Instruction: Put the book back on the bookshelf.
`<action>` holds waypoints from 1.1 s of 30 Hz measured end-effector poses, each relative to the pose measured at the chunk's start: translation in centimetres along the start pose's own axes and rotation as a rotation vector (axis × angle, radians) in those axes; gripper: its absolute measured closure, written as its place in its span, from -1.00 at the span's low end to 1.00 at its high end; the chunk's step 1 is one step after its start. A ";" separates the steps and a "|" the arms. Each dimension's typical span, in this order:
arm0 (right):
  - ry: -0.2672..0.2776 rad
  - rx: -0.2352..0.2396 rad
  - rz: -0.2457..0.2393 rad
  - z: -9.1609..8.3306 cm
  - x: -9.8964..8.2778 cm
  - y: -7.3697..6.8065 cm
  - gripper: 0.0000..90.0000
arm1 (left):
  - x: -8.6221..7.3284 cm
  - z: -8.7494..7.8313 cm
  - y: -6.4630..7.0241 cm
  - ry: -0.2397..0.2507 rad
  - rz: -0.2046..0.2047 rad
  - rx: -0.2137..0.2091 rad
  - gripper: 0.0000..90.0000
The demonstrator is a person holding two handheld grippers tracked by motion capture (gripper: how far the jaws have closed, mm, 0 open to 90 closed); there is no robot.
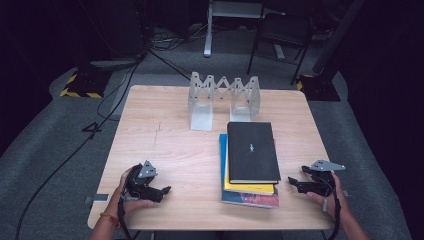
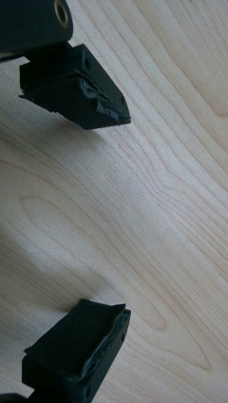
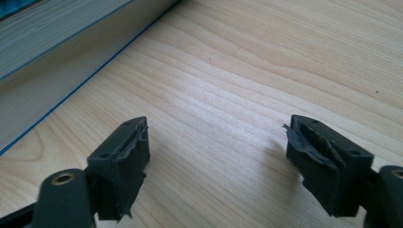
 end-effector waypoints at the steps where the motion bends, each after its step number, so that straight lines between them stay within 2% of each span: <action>1: -0.007 0.004 -0.005 0.0 0.0 0.0 -0.53 | 0.0 0.0 0.0 0.000 -0.001 0.001 -0.80; 5: -0.026 0.028 -0.007 0.0 0.1 0.0 -0.51 | 0.0 0.0 0.0 0.007 -0.004 0.011 -0.79; 8: -0.017 0.034 -0.009 -0.2 0.4 0.0 -0.50 | -0.1 -0.1 0.0 0.008 -0.003 0.006 -0.78; 14: 0.077 0.053 0.020 -2.1 3.3 0.1 -0.45 | -0.1 -0.1 0.0 0.013 -0.014 0.014 -0.74; 16: 0.082 0.038 -0.015 -2.8 4.5 0.0 -0.43 | 0.0 0.0 0.3 0.014 -0.013 0.009 -0.71; 17: 0.087 0.035 -0.027 -3.1 5.1 -0.1 -0.43 | 0.2 0.0 0.4 0.013 0.002 0.003 -0.68; 19: 0.119 0.070 -0.032 -3.8 6.5 -0.5 -0.42 | 0.4 0.2 0.6 0.012 0.009 0.003 -0.65; 21: 0.140 0.080 -0.050 -4.3 7.5 -0.9 -0.41 | 0.6 0.5 1.0 0.012 0.010 -0.001 -0.65; 24: 0.188 0.114 -0.030 -5.1 8.9 -1.4 -0.39 | 0.8 0.8 1.6 0.008 0.021 -0.013 -0.63; 27: 0.226 0.127 -0.045 -6.2 10.6 -2.1 -0.39 | 1.1 1.0 2.1 0.006 0.040 -0.022 -0.59; 31: 0.238 0.162 -0.061 -6.3 12.3 -3.6 -0.43 | 1.4 1.3 2.5 0.006 0.053 -0.030 -0.58; 33: 0.221 0.186 -0.088 -5.7 12.6 -4.6 -0.45 | 1.4 1.4 2.7 0.006 0.056 -0.034 -0.58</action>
Point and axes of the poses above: each handheld gripper's, and its own axes: z roughly forward along the jaws, x roughly out of its top, y roughly to its right, the point moved 10 cm from there along z, roughly forward along the jaws, and after that the axes turned 12 degrees about -z, right-handed, at the moved point
